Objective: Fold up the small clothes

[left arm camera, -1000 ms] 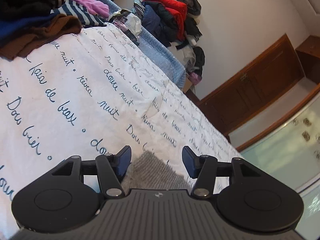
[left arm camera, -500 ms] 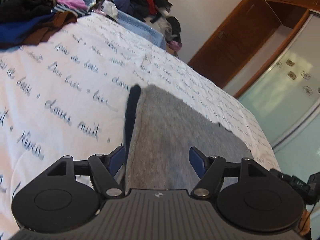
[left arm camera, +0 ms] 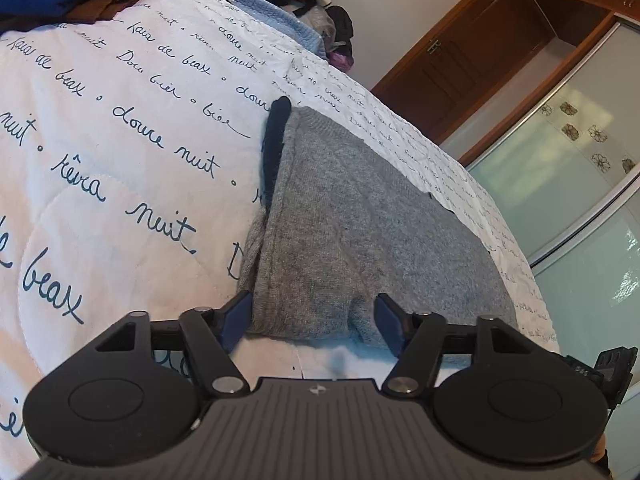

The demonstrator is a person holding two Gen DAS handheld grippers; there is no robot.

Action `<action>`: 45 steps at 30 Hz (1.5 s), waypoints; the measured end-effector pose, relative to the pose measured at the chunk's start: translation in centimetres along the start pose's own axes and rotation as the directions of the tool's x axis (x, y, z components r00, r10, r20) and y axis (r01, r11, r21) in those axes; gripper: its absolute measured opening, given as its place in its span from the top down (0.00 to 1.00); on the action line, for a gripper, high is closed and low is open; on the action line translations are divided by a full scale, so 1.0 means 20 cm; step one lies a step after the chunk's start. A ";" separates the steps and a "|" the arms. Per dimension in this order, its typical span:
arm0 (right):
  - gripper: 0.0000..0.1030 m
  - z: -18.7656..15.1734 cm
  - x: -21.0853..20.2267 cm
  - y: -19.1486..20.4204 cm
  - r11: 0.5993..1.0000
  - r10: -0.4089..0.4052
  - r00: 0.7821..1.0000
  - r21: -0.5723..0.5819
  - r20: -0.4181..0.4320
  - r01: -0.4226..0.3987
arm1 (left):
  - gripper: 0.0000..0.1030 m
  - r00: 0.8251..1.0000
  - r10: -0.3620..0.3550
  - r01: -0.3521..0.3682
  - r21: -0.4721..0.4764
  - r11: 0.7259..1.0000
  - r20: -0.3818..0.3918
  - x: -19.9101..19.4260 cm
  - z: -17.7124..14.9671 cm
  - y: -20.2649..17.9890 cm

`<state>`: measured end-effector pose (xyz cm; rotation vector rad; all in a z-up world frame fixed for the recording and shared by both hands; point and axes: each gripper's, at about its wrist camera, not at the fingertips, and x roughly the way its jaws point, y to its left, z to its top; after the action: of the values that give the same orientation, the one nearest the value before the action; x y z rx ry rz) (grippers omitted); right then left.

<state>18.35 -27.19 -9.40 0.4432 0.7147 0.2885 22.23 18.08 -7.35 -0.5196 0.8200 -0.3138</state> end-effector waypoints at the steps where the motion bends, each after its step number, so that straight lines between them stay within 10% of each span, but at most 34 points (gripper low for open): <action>1: 0.52 -0.01 0.02 0.01 0.999 -0.038 0.999 -0.022 -0.009 0.038 | 0.63 1.000 0.017 -0.017 0.013 1.000 0.000 0.00 0.00 0.00; 2: 0.73 -0.02 0.04 0.02 0.996 -0.075 0.997 -0.044 -0.015 0.074 | 0.71 0.999 0.039 -0.039 0.023 0.999 -0.005 0.01 0.00 -0.01; 6: 0.93 -0.04 0.03 0.02 0.988 -0.139 0.990 -0.074 0.007 0.139 | 0.92 0.997 0.074 -0.074 0.018 0.997 -0.006 0.00 0.00 0.03; 17: 0.94 -0.04 -0.06 0.02 0.927 -0.337 0.937 -0.141 0.097 0.348 | 0.94 0.988 0.148 -0.150 0.043 0.988 0.036 -0.10 0.00 0.04; 23: 0.93 -0.04 -0.06 0.17 0.957 -0.172 0.981 -0.223 0.091 0.188 | 0.93 0.975 0.220 -0.222 0.077 0.972 0.035 -0.09 0.00 0.00; 31: 0.88 -0.08 0.01 0.17 0.949 -0.255 0.967 -0.186 0.026 0.255 | 0.63 0.923 0.377 -0.386 0.202 0.900 0.083 -0.08 -0.03 -0.14; 36: 0.38 -0.11 -0.04 0.31 0.944 -0.203 0.977 -0.250 0.069 0.214 | 0.38 0.911 0.395 -0.411 0.258 0.874 0.116 -0.08 -0.06 -0.24; 45: 0.39 -0.17 -0.01 0.58 0.897 -0.142 0.987 -0.411 0.077 0.161 | 0.24 0.891 0.427 -0.454 0.310 0.835 0.154 -0.08 -0.06 -0.30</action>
<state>14.69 -16.17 -6.03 -0.0143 0.6179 0.2740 19.88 13.47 -3.75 -0.0084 0.7641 -0.0004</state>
